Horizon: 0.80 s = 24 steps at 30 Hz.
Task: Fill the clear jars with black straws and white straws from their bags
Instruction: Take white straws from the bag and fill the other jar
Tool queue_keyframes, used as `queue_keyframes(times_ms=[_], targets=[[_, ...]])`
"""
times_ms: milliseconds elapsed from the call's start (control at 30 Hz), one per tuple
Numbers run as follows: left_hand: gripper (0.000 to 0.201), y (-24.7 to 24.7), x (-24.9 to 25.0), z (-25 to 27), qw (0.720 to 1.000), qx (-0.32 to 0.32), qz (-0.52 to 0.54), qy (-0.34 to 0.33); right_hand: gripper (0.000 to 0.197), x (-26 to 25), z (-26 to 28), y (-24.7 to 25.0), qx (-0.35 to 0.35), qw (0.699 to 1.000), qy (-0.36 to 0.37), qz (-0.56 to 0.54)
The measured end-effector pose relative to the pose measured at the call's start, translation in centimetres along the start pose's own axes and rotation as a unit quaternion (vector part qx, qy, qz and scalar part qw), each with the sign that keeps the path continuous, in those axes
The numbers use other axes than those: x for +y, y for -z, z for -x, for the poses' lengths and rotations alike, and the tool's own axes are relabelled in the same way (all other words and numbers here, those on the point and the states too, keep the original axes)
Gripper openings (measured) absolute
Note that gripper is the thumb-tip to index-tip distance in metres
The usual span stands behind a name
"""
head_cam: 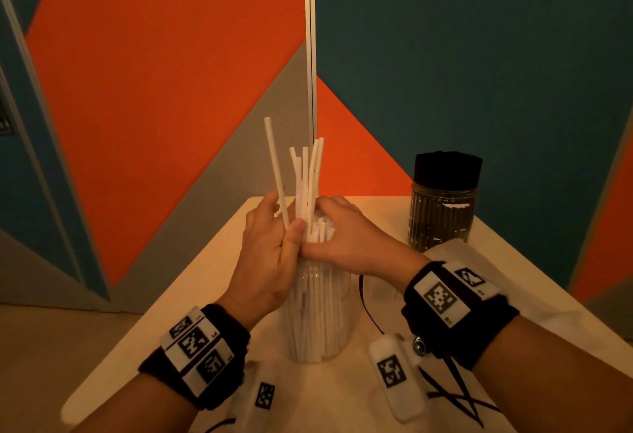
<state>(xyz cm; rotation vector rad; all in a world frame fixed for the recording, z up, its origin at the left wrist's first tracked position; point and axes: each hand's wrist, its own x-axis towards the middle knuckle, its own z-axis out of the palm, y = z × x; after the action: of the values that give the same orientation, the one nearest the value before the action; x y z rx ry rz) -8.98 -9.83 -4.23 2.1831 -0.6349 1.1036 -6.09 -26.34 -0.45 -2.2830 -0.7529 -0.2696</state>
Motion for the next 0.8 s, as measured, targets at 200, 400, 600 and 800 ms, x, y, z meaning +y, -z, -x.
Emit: queue_keyframes(times_ms=[200, 400, 600, 800], targets=[[0.052, -0.2, -0.8, 0.4, 0.996, -0.018, -0.063, 0.055, 0.07, 0.0, 0.3, 0.0, 0.003, 1.0, 0.002, -0.002], [0.062, 0.5, -0.5, 0.1, 0.996, -0.002, 0.066, 0.064, 0.071, -0.1, 0.3, 0.1, 0.004, 1.0, 0.0, -0.001], [0.053, 3.8, 2.1, -5.1, 0.981, 0.079, 0.158, 0.079, 0.075, 0.1, 0.0, -0.1, 0.005, 1.0, -0.003, 0.007], [0.027, 3.9, 3.5, -7.9, 0.977, 0.121, 0.16, 0.065, 0.075, 0.3, 0.1, 0.0, 0.002, 1.0, -0.003, 0.006]])
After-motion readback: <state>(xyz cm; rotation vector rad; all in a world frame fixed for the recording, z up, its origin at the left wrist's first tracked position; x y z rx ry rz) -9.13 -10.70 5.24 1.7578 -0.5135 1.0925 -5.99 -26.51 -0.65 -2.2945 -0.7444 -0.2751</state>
